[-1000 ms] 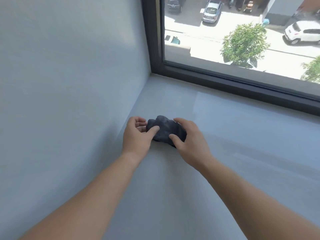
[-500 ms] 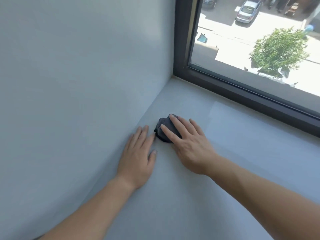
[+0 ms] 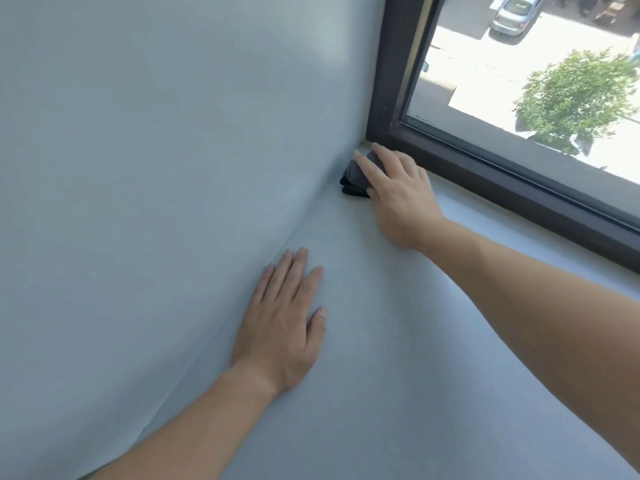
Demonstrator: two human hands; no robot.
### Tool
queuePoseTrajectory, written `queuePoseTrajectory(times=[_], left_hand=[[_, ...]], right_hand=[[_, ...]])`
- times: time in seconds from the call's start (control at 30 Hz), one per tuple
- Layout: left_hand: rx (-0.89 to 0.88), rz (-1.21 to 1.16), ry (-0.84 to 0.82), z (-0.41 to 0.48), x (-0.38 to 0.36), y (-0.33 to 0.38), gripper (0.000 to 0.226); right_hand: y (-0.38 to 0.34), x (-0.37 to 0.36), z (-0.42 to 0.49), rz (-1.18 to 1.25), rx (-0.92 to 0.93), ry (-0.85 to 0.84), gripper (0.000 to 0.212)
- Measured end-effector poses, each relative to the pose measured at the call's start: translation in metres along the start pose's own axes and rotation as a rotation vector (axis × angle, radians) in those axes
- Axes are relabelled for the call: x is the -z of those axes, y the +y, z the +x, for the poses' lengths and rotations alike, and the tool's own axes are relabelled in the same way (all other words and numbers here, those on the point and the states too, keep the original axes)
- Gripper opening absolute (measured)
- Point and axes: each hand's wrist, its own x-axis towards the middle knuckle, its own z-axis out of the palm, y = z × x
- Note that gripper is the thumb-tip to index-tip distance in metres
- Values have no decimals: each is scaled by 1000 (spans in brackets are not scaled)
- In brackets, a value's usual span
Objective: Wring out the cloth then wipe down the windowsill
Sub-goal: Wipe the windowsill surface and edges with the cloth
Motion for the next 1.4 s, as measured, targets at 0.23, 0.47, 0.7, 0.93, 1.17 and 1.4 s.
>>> queuePoseTrajectory(times=[0.23, 0.47, 0.7, 0.93, 1.17, 1.4], left_hand=[[-8, -8, 5, 2, 1, 0, 59], [-4, -20, 12, 3, 2, 1, 59], [-2, -17, 10, 2, 2, 1, 58], [1, -24, 30, 1, 1, 0, 59], [-1, -31, 29, -1, 1, 1, 60], [-1, -41, 30, -2, 2, 2, 62]], right_hand=[[-34, 1, -48, 92, 70, -23, 60], [9, 7, -11, 12, -71, -80, 58], [-22, 3, -53, 46, 236, -134, 59], [-38, -6, -11, 73, -117, -3, 60], [16, 8, -68, 34, 100, -86, 55], [-7, 7, -126, 37, 23, -74, 58]])
